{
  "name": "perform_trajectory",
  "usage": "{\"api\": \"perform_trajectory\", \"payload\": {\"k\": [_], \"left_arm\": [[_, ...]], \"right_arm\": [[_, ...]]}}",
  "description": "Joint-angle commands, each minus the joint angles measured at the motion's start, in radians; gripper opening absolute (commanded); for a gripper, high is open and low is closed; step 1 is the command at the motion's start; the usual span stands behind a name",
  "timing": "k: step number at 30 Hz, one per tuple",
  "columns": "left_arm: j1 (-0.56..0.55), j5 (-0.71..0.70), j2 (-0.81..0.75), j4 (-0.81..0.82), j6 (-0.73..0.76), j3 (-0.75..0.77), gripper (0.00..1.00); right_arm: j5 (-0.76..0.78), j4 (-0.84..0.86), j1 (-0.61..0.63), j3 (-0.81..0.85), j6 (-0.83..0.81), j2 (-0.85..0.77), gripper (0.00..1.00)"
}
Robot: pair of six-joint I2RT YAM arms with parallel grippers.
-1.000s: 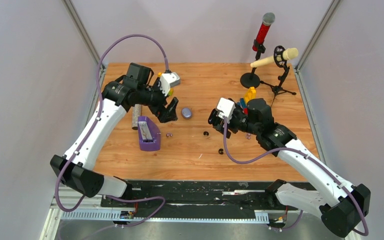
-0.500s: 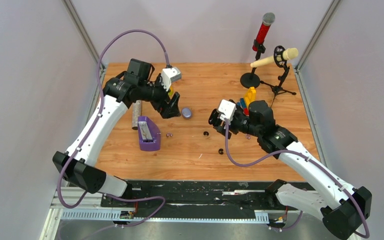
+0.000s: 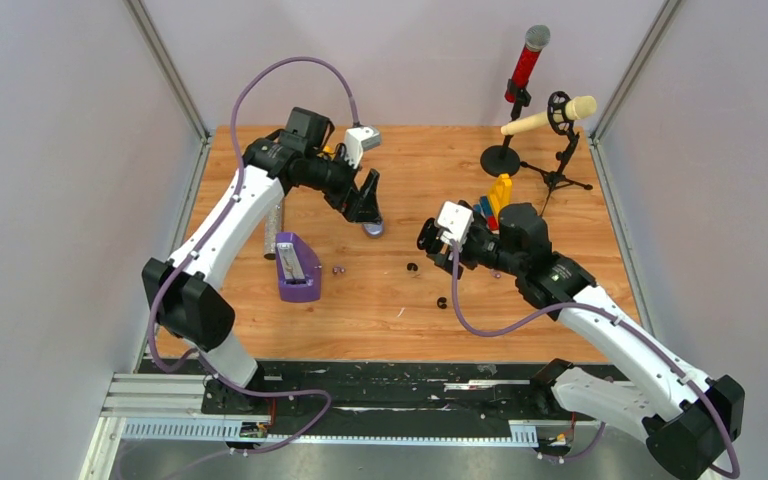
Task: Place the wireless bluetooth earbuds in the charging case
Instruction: Open the charging case.
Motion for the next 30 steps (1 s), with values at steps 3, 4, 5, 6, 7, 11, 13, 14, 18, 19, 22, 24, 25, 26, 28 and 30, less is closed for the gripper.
{"api": "perform_trajectory", "payload": {"k": [3,4,5,6,7,11,13,14,18,19,22,24,25,26,28,30], "left_arm": [[-0.062,0.015,0.058,0.007,-0.031,0.114,1.0],[-0.074,0.016,0.068,0.003,-0.031,0.134,1.0],[-0.078,0.02,0.085,-0.001,-0.031,0.141,1.0],[-0.088,0.023,0.094,-0.005,-0.034,0.156,1.0],[-0.093,0.034,0.112,-0.007,-0.035,0.165,1.0],[-0.122,0.058,0.151,-0.007,-0.046,0.189,1.0],[-0.136,0.074,0.163,-0.003,-0.053,0.188,1.0],[-0.142,0.083,0.168,-0.002,-0.057,0.188,1.0],[-0.162,0.091,0.18,0.001,-0.062,0.19,1.0],[-0.165,0.09,0.181,0.001,-0.063,0.189,1.0],[-0.169,0.078,0.181,-0.003,-0.056,0.192,1.0],[-0.169,0.048,0.183,-0.016,-0.048,0.201,1.0],[-0.169,0.034,0.183,-0.023,-0.039,0.212,1.0],[-0.169,0.002,0.181,-0.042,-0.032,0.217,1.0],[-0.169,-0.044,0.168,-0.07,-0.007,0.23,1.0],[-0.169,-0.075,0.14,-0.082,0.023,0.222,1.0]], "right_arm": [[-0.03,0.058,0.007,-0.013,-0.014,-0.022,0.6],[-0.03,0.058,0.008,-0.014,-0.014,-0.022,0.6],[-0.03,0.059,0.008,-0.015,-0.014,-0.022,0.6],[-0.03,0.061,0.009,-0.016,-0.015,-0.022,0.6],[-0.029,0.062,0.009,-0.018,-0.014,-0.022,0.6],[-0.017,0.078,0.011,-0.022,-0.011,-0.017,0.6],[-0.008,0.089,0.013,-0.027,-0.008,-0.012,0.6],[0.0,0.095,0.014,-0.028,-0.008,-0.008,0.6],[0.023,0.116,0.025,-0.036,-0.009,0.006,0.6],[0.026,0.117,0.028,-0.037,-0.01,0.009,0.6],[0.03,0.118,0.031,-0.042,-0.013,0.011,0.6],[0.038,0.122,0.031,-0.046,-0.016,0.008,0.6],[0.042,0.122,0.031,-0.046,-0.016,0.006,0.6],[0.044,0.123,0.031,-0.045,-0.012,0.006,0.6],[0.049,0.123,0.031,-0.041,-0.006,0.009,0.6],[0.056,0.113,0.03,-0.035,-0.001,0.018,0.61]]}}
